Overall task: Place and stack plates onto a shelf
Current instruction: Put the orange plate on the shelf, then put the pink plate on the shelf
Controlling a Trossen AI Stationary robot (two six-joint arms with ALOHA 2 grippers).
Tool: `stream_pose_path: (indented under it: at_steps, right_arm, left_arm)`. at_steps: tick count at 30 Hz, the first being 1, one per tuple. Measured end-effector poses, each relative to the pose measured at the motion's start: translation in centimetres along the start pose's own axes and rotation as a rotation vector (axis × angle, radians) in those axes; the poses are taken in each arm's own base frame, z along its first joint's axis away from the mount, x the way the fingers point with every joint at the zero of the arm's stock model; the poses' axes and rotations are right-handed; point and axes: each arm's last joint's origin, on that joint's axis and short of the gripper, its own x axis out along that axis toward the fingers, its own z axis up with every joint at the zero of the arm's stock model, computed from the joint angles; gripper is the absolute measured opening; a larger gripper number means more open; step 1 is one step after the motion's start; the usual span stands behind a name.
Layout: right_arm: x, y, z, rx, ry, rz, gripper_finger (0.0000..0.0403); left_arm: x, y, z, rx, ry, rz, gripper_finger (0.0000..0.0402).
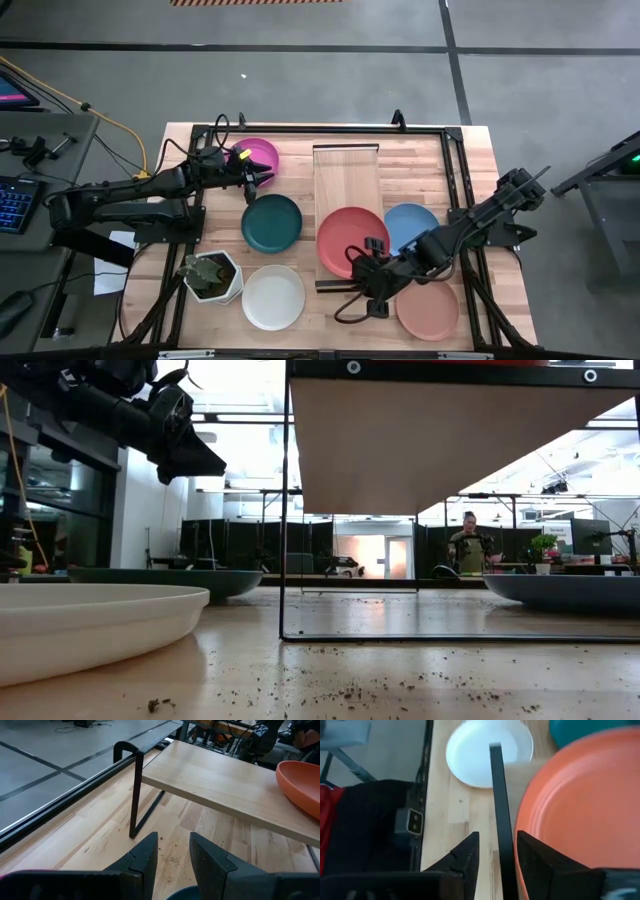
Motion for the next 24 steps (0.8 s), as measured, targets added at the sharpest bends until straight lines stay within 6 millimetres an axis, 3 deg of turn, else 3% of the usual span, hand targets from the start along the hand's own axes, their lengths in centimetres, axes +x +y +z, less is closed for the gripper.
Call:
stream_pose_path:
  at_steps: [5,11,18,24]
  right_arm:
    - [-2.2,0.3,1.8,-0.071,-0.052,-0.053,0.0125]
    - [-4.2,-0.4,2.5,-0.189,-0.095,-0.298,0.0126]
    - [-4.9,-3.1,0.6,-0.157,0.004,-0.649,0.0126]
    - [-8.0,-6.0,-2.4,-0.018,-0.008,-0.838,0.0126]
  left_arm:
    - [0.0,0.0,0.0,0.000,-0.001,0.000,0.0104]
    - [0.0,0.0,0.0,0.000,0.000,0.000,0.0104]
    - [0.0,0.0,-0.1,-0.001,0.008,0.001,0.0104]
    - [0.0,0.0,0.0,-0.001,0.005,0.000,0.0104]
